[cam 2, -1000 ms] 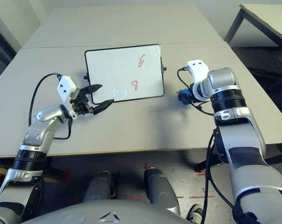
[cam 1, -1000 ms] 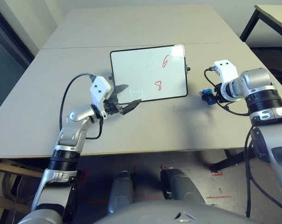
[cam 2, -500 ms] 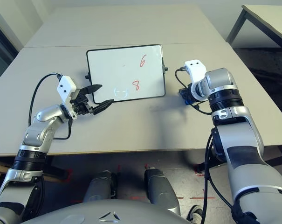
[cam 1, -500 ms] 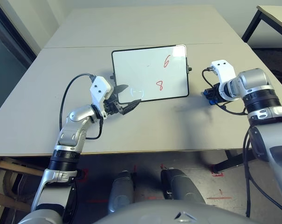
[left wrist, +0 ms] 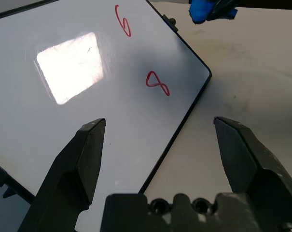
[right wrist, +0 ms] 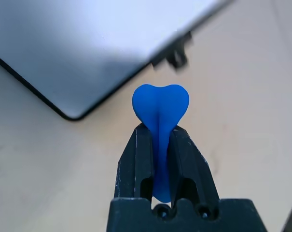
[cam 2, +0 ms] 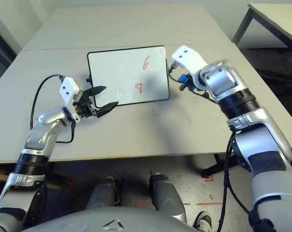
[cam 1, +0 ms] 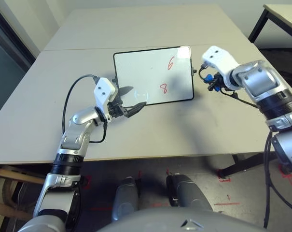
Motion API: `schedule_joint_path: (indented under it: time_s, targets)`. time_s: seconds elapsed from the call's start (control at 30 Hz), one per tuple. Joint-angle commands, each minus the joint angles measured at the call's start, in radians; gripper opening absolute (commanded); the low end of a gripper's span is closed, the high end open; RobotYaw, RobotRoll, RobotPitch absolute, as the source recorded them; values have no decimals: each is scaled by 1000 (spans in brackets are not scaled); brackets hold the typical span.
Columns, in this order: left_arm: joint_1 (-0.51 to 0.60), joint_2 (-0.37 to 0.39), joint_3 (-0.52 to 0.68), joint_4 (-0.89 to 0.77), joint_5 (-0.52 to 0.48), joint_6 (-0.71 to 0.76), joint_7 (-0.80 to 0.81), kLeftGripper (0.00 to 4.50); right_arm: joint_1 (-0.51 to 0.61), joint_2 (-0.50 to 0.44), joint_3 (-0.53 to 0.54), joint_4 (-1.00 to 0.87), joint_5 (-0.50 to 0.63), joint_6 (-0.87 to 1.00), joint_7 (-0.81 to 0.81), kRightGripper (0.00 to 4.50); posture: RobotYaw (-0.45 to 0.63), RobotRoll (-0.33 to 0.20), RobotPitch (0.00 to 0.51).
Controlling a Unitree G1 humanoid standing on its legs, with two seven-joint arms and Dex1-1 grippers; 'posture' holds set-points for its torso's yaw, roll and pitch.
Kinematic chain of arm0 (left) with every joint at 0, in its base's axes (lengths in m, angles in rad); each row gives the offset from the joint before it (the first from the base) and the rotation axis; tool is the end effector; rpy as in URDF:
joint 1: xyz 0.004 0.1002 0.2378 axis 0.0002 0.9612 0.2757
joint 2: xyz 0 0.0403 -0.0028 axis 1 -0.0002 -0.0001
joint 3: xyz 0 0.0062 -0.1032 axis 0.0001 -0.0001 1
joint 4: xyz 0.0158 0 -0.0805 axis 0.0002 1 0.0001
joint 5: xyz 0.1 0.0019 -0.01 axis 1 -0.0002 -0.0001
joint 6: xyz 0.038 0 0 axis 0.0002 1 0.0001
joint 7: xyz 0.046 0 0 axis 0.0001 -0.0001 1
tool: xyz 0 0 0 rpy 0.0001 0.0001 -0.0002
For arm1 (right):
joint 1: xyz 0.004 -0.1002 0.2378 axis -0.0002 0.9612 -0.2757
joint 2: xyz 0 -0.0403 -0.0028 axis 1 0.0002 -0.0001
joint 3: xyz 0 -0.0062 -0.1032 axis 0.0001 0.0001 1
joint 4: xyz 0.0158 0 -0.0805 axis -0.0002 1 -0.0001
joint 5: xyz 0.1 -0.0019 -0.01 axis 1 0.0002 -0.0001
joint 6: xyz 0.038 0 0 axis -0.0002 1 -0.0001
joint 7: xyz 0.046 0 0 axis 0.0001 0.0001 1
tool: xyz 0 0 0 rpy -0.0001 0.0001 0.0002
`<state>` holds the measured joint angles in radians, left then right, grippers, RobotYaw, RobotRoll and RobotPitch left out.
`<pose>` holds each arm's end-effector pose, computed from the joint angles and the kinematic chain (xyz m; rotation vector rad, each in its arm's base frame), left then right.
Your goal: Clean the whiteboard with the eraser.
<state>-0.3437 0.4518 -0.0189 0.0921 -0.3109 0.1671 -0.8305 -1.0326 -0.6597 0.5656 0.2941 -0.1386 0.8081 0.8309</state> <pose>0.2661 0.2154 0.1165 0.1694 -0.0123 -0.8710 0.3325 -0.1735 0.2287 -0.9246 0.5471 0.5859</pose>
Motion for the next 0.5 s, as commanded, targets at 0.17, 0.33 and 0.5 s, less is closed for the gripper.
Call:
schedule_joint_path:
  time_s: [0.17, 0.33, 0.5]
  targets:
    - [5, 13, -2, 3, 18, -13, -6, 4500, -68, 41, 149, -93, -177, -168, 121, 220, -155, 0, 65]
    - [14, 25, 3, -6, 19, -10, -2, 4500, -68, 106, 189, -77, -273, -207, 132, 216, -146, 0, 70]
    - [34, 42, 5, -16, 23, -9, 2, 4500, -51, 166, 189, -46, -325, -220, 140, 215, -136, 0, 73]
